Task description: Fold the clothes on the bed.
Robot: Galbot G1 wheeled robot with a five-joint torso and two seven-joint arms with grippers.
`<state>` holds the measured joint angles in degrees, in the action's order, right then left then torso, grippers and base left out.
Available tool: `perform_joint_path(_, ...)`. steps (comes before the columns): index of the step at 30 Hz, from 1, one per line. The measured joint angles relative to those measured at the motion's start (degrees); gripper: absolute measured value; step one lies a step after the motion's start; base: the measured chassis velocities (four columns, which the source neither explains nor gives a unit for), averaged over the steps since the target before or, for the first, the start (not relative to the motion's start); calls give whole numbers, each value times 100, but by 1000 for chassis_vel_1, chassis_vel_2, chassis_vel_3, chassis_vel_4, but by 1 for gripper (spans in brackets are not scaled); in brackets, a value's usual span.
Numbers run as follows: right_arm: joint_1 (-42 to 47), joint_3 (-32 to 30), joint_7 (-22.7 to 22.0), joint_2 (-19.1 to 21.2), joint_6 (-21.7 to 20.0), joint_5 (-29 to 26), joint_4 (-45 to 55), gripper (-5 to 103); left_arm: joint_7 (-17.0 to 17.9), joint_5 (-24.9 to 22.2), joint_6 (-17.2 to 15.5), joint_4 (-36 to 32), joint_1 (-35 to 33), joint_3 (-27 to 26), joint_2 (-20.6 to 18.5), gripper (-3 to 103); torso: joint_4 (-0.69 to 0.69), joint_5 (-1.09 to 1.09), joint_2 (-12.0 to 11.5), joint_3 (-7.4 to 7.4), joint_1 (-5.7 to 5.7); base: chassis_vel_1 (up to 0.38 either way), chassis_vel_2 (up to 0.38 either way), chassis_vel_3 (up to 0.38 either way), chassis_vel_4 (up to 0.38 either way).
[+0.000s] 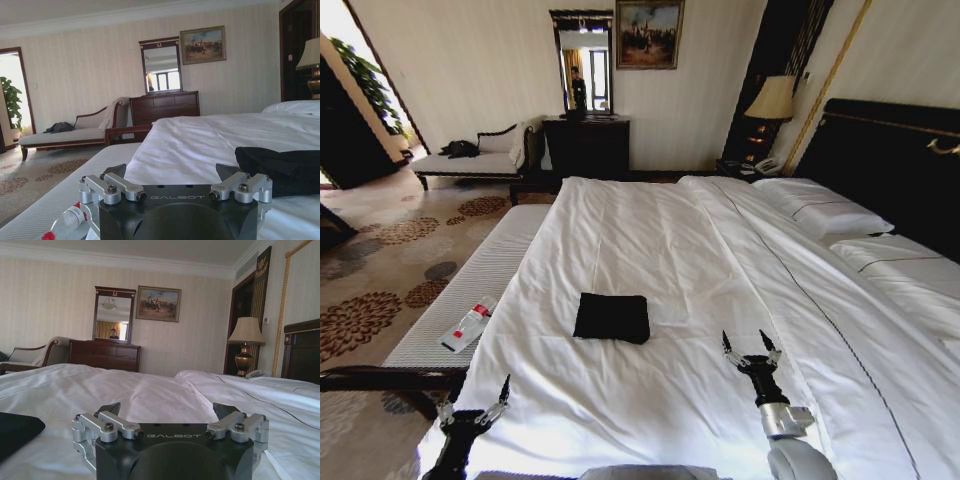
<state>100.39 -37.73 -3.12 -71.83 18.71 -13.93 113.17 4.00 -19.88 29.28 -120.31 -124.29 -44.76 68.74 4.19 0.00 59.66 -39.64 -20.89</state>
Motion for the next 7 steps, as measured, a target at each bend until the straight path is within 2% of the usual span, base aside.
perform_joint_path(7,0,0,-1,0,-2,0,-2,100,0,0,0,0,0,0,0,100,0,0,0,0,0,0,0,0,0)
